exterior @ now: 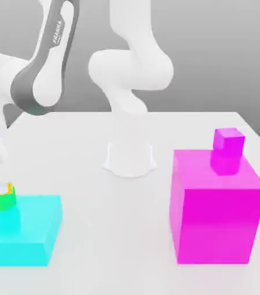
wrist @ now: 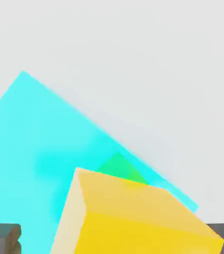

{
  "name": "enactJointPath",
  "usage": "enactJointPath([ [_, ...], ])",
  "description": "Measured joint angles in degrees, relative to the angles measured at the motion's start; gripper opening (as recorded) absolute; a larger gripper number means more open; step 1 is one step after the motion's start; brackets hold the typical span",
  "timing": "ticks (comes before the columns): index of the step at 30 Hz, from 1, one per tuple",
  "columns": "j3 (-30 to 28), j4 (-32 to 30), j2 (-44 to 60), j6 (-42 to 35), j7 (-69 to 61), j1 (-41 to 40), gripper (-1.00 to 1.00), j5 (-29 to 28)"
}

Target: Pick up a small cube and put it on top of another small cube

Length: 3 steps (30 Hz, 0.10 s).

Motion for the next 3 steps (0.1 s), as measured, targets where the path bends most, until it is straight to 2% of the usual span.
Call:
enactJointPath([
  [3,0.62,1.05,-5.15,-5.79,2.51,-0.7,1.0,-3.41],
])
